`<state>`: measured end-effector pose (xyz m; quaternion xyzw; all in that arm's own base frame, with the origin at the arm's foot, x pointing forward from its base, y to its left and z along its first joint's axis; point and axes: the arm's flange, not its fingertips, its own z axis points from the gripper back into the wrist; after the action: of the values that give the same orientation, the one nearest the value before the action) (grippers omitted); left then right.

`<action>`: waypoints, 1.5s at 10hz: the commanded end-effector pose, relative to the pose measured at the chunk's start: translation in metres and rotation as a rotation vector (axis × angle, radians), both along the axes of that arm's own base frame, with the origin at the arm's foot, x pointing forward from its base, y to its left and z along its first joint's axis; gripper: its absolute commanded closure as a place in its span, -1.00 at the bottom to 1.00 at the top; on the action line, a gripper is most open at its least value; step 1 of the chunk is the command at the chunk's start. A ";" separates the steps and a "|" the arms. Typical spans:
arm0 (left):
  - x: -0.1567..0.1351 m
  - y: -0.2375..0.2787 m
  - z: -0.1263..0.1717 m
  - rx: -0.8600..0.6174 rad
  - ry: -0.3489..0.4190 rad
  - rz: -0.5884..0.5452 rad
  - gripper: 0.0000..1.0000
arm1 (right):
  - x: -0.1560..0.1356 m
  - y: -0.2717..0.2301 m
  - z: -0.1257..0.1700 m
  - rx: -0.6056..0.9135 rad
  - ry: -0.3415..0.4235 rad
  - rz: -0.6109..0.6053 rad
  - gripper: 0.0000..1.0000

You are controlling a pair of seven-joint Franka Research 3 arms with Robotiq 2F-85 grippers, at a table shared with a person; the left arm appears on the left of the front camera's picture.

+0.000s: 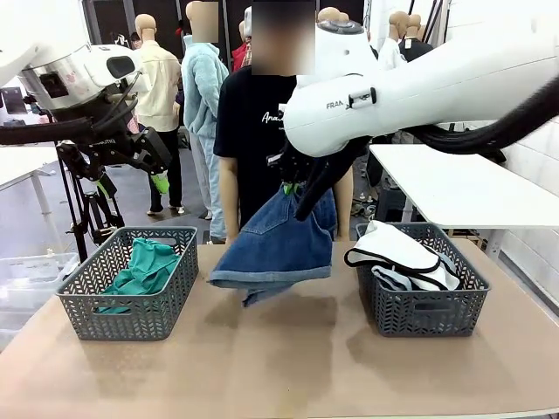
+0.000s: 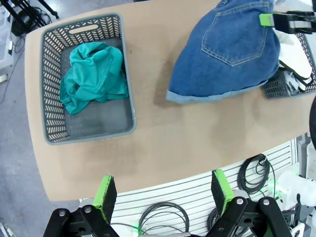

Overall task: Sort the tops and bottoms.
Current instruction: Lift clothes from the center of the table with your right hand, then sort the clothes according to human instructions.

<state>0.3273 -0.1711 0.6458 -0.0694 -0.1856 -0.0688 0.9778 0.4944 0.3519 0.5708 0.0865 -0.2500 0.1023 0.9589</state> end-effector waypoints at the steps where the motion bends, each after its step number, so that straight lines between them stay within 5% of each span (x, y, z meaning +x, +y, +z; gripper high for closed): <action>1: 0.000 0.003 0.000 -0.012 0.003 -0.012 -1.00 | -0.023 -0.011 0.006 0.018 -0.083 -0.034 1.00; 2: 0.000 0.003 0.000 -0.012 0.003 -0.012 -1.00 | -0.021 -0.013 0.006 0.041 -0.080 -0.022 1.00; 3: 0.000 0.003 0.000 -0.012 0.003 -0.012 -1.00 | 0.005 -0.014 -0.009 0.058 0.018 0.020 1.00; 4: 0.000 0.003 0.000 -0.012 0.003 -0.012 -1.00 | -0.019 -0.005 0.016 0.013 -0.050 -0.005 1.00; 15: 0.000 0.003 0.000 -0.012 0.003 -0.012 -1.00 | -0.019 -0.005 0.016 0.013 -0.050 -0.005 1.00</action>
<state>0.3273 -0.1711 0.6458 -0.0694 -0.1856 -0.0686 0.9778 0.4767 0.3474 0.5819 0.0954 -0.2661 0.1037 0.9536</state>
